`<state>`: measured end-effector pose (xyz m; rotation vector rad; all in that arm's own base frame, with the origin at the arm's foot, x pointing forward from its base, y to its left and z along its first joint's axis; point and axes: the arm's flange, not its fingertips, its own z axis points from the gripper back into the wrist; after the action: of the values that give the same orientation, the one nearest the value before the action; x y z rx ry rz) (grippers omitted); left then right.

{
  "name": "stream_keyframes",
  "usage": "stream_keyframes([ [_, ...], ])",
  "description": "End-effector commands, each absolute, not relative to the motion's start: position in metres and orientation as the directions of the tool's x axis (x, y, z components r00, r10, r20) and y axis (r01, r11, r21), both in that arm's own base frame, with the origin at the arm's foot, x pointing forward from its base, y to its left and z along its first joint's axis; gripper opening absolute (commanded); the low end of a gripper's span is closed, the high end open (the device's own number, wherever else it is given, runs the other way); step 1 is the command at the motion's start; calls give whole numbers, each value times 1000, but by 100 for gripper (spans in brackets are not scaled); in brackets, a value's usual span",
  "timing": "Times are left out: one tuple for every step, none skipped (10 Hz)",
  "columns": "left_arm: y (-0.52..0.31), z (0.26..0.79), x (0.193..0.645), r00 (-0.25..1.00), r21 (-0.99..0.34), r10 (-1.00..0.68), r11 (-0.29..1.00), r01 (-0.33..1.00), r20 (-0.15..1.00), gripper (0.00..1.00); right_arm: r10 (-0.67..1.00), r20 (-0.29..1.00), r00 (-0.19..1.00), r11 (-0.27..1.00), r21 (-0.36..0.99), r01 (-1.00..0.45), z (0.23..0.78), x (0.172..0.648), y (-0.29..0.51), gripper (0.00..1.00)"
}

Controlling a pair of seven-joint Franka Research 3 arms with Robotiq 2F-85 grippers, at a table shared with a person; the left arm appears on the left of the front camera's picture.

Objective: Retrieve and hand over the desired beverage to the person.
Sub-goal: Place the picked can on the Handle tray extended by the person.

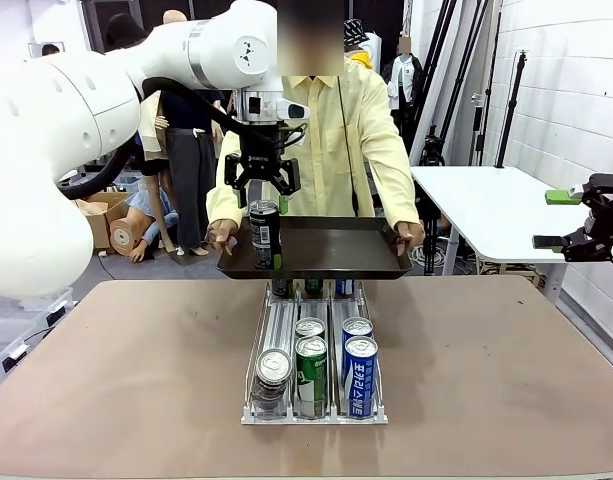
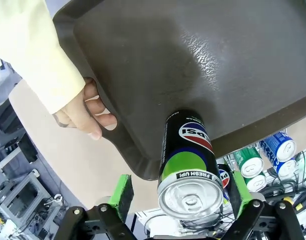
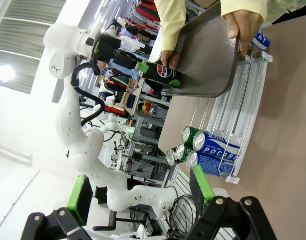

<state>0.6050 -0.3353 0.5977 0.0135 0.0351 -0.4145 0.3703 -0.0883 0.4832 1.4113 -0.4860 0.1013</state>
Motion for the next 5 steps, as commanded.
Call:
stream_keyframes([
  [-328, 612, 608, 911, -28, -413, 911, 412, -10, 100, -217, 377, 900, 160, 924, -348, 484, 370, -89, 100],
  [-327, 614, 607, 910, -25, -415, 910, 414, -7, 100, -217, 377, 900, 160, 924, -348, 484, 370, -89, 100],
  [-327, 615, 606, 909, -22, -417, 909, 417, -3, 100, -217, 377, 900, 160, 924, -348, 484, 370, -89, 100],
  [-325, 619, 603, 908, -5, -419, 908, 419, -2, 100, -217, 377, 900, 160, 924, -348, 484, 370, -89, 100],
  [-328, 609, 605, 917, -2, -398, 918, 398, -17, 100, -217, 377, 900, 160, 924, -348, 484, 370, -89, 100],
])
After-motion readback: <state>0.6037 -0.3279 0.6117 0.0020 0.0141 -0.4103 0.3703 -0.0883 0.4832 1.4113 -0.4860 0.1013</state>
